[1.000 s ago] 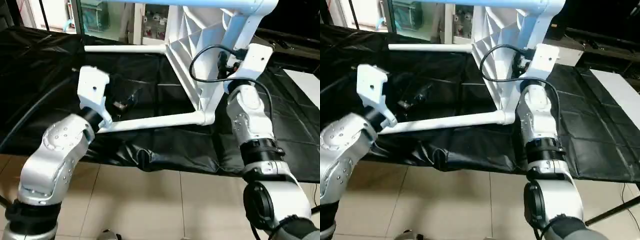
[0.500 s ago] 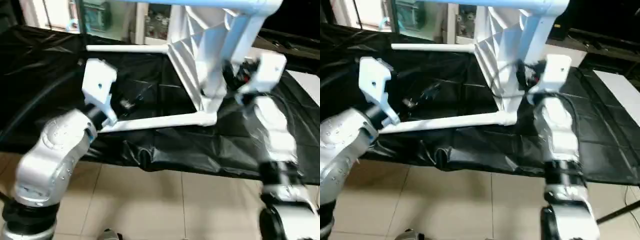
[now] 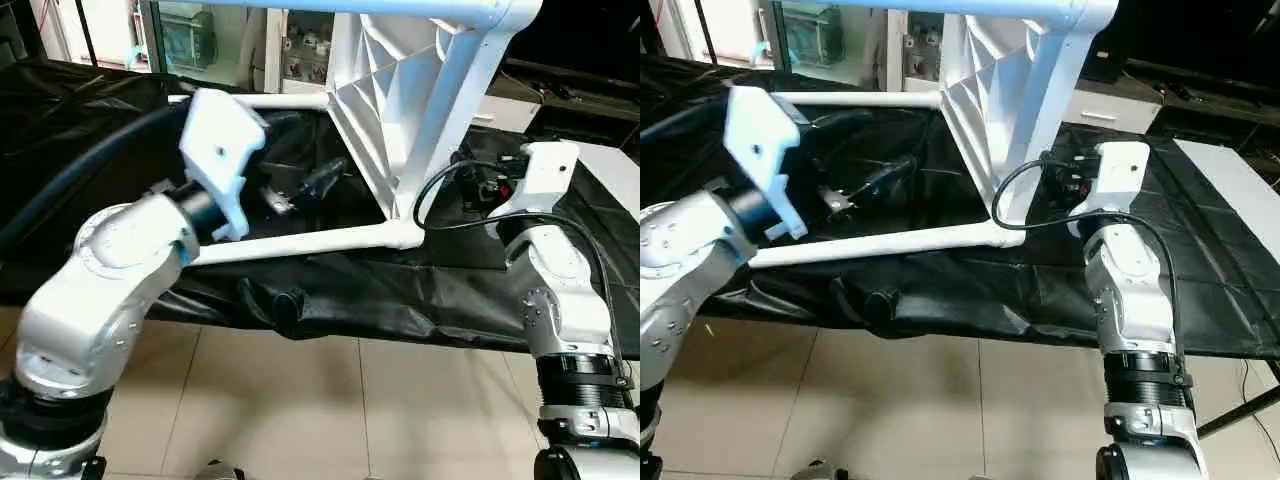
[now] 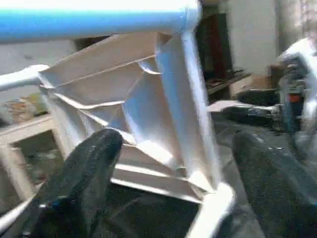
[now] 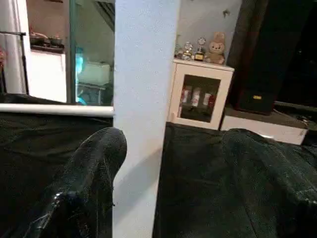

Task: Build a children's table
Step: Flip table

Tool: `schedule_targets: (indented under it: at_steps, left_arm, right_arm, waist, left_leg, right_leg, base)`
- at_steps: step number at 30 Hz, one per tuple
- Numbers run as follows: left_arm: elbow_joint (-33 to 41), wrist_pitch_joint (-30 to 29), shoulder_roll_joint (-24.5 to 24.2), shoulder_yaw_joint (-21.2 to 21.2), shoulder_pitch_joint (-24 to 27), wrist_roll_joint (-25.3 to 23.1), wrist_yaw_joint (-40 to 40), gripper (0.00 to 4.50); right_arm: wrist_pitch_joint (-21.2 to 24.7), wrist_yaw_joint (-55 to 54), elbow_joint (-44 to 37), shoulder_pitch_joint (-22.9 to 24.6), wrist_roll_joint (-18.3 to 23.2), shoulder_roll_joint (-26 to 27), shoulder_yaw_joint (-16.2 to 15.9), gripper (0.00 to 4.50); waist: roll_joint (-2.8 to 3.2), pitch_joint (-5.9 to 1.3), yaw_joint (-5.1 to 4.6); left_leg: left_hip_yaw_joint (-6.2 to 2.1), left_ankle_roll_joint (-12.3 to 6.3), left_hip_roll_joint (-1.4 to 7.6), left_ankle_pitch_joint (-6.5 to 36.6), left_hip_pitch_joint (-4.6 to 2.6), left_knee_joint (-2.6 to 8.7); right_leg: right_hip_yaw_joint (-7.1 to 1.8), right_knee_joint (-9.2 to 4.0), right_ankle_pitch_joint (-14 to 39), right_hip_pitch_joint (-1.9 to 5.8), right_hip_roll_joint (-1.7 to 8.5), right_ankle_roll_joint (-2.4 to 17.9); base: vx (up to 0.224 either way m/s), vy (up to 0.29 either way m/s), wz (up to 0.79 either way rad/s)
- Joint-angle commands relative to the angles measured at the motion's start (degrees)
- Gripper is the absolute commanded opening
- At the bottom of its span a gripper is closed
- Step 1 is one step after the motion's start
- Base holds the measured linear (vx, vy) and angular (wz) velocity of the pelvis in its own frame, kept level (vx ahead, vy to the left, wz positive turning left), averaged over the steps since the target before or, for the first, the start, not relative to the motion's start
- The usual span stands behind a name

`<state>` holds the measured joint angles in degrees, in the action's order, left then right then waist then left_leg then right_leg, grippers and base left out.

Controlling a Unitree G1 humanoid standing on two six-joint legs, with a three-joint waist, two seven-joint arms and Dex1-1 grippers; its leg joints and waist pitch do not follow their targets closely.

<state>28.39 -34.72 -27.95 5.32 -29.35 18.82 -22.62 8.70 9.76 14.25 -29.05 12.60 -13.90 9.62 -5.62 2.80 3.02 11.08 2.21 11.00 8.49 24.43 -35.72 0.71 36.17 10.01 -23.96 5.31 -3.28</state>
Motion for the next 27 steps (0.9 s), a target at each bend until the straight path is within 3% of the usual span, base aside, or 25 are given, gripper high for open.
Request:
schedule_targets:
  at_steps: [1,3,5,6,7,8,9,11,12,13,14,16,17,18,19,20,21,22,23,24,26,27]
  left_arm:
    - [-2.0,0.7,0.5,-0.6,-1.7,-3.0,3.3,4.14]
    - [-3.8,1.2,3.3,-3.2,-2.2,-3.5,7.8,4.14]
    - [-5.4,1.4,10.4,-7.8,-1.1,0.4,13.3,4.14]
    - [-5.5,1.9,12.0,-8.4,0.6,1.7,13.5,4.14]
    - [-5.6,3.1,10.7,-5.9,4.5,0.0,11.8,4.14]
    - [-5.8,3.9,9.6,-3.9,7.2,-2.1,11.2,4.14]
    - [-5.9,4.9,9.0,-3.1,8.7,-3.5,11.2,4.14]
    - [-6.6,7.3,8.3,-1.7,13.5,-7.0,12.4,4.14]
    - [-6.8,7.5,8.4,-1.8,14.3,-7.5,13.0,4.14]
    - [-7.6,7.3,10.5,-3.5,16.3,-7.1,14.5,4.14]
    - [-8.2,7.2,12.2,-5.0,17.5,-6.8,15.9,4.14]
    - [-8.8,8.5,14.6,-6.8,19.7,-6.4,16.4,4.14]
    - [-8.8,8.8,14.9,-7.0,20.4,-6.1,16.2,4.14]
    - [-9.2,10.2,14.3,-5.9,21.8,-6.7,16.8,4.14]
    - [-9.4,10.3,14.4,-5.0,22.6,-7.1,17.6,4.14]
    - [-9.4,10.3,14.7,-4.9,22.7,-7.1,17.9,4.14]
    - [-9.7,10.7,15.3,-5.1,22.7,-6.9,18.3,4.14]
    - [-9.9,11.2,15.7,-5.2,22.8,-6.8,18.5,4.14]
    - [-10.1,11.7,15.6,-4.7,22.8,-7.2,18.3,4.14]
    - [-10.3,12.3,15.4,-4.2,23.0,-7.7,17.9,4.14]
    - [-10.5,12.3,15.3,-3.4,23.2,-9.9,18.0,4.14]
    - [-10.7,12.2,15.5,-3.2,23.1,-11.1,18.1,4.14]
  right_arm:
    - [0.2,-1.0,0.5,0.7,-1.1,-0.5,0.7,3.52]
    - [0.0,-0.5,-0.8,1.5,-0.9,-0.4,0.5,3.52]
    - [-0.3,0.5,-3.9,3.5,-0.3,0.0,-0.1,3.52]
    - [0.7,1.4,-5.8,4.7,0.9,0.4,-0.2,3.52]
    - [2.6,1.5,-9.4,7.1,1.9,0.7,-0.3,3.52]
    - [3.2,1.4,-11.9,8.8,2.3,1.0,-0.2,3.52]
    - [3.1,1.0,-13.7,10.1,2.5,1.2,0.1,3.52]
    - [2.9,-0.1,-19.5,14.2,2.5,1.7,0.4,3.52]
    - [2.9,-0.3,-20.6,15.0,2.4,1.7,0.3,3.52]
    - [3.0,-0.7,-23.3,17.4,-0.3,0.8,-1.6,3.52]
    - [3.2,-0.6,-24.9,19.2,-2.0,0.2,-3.1,3.52]
    - [4.5,-0.3,-27.2,22.2,-2.5,0.6,-4.7,3.52]
    - [4.9,-0.2,-27.6,22.9,-2.0,1.0,-4.7,3.52]
    - [6.7,-0.5,-28.7,24.3,-1.7,1.6,-5.1,3.52]
    - [7.9,-0.5,-28.8,25.0,-1.5,1.9,-5.7,3.52]
    - [8.1,-0.6,-28.7,25.1,-1.4,2.1,-5.8,3.52]
    - [8.8,-1.1,-28.6,25.1,-1.7,2.3,-6.0,3.52]
    - [9.4,-1.5,-28.5,25.1,-1.8,2.4,-6.1,3.52]
    - [9.2,-1.3,-28.7,25.1,-1.7,2.6,-6.5,3.52]
    - [9.0,-1.1,-29.0,25.2,-1.5,2.8,-6.8,3.52]
    - [8.8,-0.9,-29.9,25.7,-1.8,2.9,-7.9,3.52]
    - [9.2,-1.1,-29.8,25.6,-1.5,3.2,-7.9,3.52]
  waist:
    - [1.17,-3.43,-0.22]
    - [1.2,-3.44,-0.21]
    - [0.82,-3.19,-0.23]
    - [1.09,-3.35,0.11]
    - [0.96,-3.29,-0.03]
    - [1.13,-3.3,-0.26]
    - [1.13,-3.3,-0.26]
    - [2.13,-3.59,0.01]
    - [2.19,-3.49,-0.02]
    - [2.03,-3.44,-0.12]
    - [2.93,-3.19,-0.06]
    - [2.58,-2.82,-0.28]
    - [2.71,-2.85,-0.28]
    - [3.25,-2.66,-0.44]
    - [2.82,-2.55,-0.86]
    - [2.94,-2.52,-0.99]
    - [3.45,-2.35,-1.1]
    - [3.47,-2.28,-1.36]
    - [3.52,-2.28,-1.55]
    - [4.06,-1.83,-1.73]
    - [4.16,-1.34,-1.93]
    - [4.89,-1.19,-0.57]
  left_leg:
    - [-1.49,8.46,1.11,30.7,-3.17,5.01]
    - [-1.49,8.43,1.04,31.1,-3.28,4.91]
    - [-1.39,8.27,1.15,32.1,-3.3,4.98]
    - [-1.53,7.83,1.04,33.2,-3.71,4.7]
    - [-1.69,7.5,1.04,33.3,-3.46,4.93]
    - [-2.18,7.28,1.1,32.4,-2.48,5.68]
    - [-2.18,7.28,1.1,32.4,-2.48,5.68]
    - [-2.3,7.62,1.25,31.4,-2.86,5.89]
    - [-2.28,7.67,1.25,31.7,-2.95,6.06]
    - [-2.21,7.63,1.25,32.3,-3.06,6.07]
    - [-2.26,8.06,1.22,34.4,-3.39,6.2]
    - [-2.25,7.72,1.19,37.5,-3.76,6.06]
    - [-2.3,7.48,1.07,38.2,-3.87,5.93]
    - [-2.72,7.17,0.92,39.6,-3.76,5.85]
    - [-2.94,7.12,0.96,40.8,-3.75,5.87]
    - [-3.16,7.19,0.96,41.2,-3.64,6.01]
    - [-3.38,7.37,1.09,42.9,-3.87,6.37]
    - [-3.44,7.36,1.18,43.7,-3.92,6.58]
    - [-3.59,7.34,1.28,44.1,-3.76,6.77]
    - [-3.68,7.69,1.69,46.8,-3.57,7.84]
    - [-3.08,7.89,2.04,49.7,-2.81,9.74]
    - [-1.33,7.55,3.03,51.8,-0.03,13.55]
  right_leg:
    - [-0.12,-5.34,25.7,-0.21,0.98,3.6]
    - [-0.12,-5.44,26.0,-0.32,0.98,3.6]
    - [-0.08,-5.9,26.1,-0.28,0.92,4.1]
    - [0.11,-6.21,27.1,-0.5,1.08,4.1]
    - [0.18,-6.3,27.7,-0.22,1.17,3.9]
    - [0.3,-6.17,27.9,0.67,1.14,2.4]
    - [0.3,-6.17,27.9,0.67,1.14,2.4]
    - [0.01,-5.87,24.4,0.45,1.12,2.4]
    - [0.0,-5.89,23.1,0.36,0.82,2.6]
    - [0.0,-5.98,23.0,0.25,0.68,2.7]
    - [0.02,-6.26,23.2,-0.01,0.59,3.2]
    - [0.22,-7.02,26.8,-0.22,0.52,3.0]
    - [0.28,-7.18,28.3,-0.31,0.64,2.9]
    - [0.5,-7.68,32.3,-0.28,0.93,2.3]
    - [0.84,-7.96,33.6,-0.27,0.77,2.0]
    - [1.0,-7.88,33.6,0.0,0.7,2.0]
    - [1.46,-7.97,33.2,0.09,0.58,2.4]
    - [1.85,-8.04,32.7,0.29,0.49,2.7]
    - [2.2,-7.95,32.2,0.7,0.57,2.8]
    - [2.68,-7.64,31.7,1.2,0.51,3.3]
    - [3.86,-6.56,31.9,2.48,-0.39,3.4]
    - [4.33,0.0,26.8,5.62,-1.45,4.3]
  base:
    - [0.0,0.0,0.0]
    - [0.0,0.0,0.0]
    - [0.0,0.0,0.0]
    - [0.0,0.0,0.0]
    - [0.0,0.0,0.0]
    - [0.0,0.0,0.0]
    - [0.0,0.0,0.0]
    - [0.0,0.0,0.0]
    - [0.0,0.0,0.0]
    - [0.0,0.0,0.0]
    - [0.0,0.0,0.0]
    - [0.0,0.0,0.0]
    - [0.0,0.0,0.0]
    - [0.0,0.0,0.0]
    - [0.0,0.0,0.0]
    - [0.0,0.0,0.0]
    - [0.0,0.0,0.0]
    - [0.0,0.0,0.0]
    - [-0.058,0.026,-0.14]
    - [0.0,0.0,0.0]
    - [-0.046,-0.004,-0.05]
    - [-0.092,-0.009,-0.09]
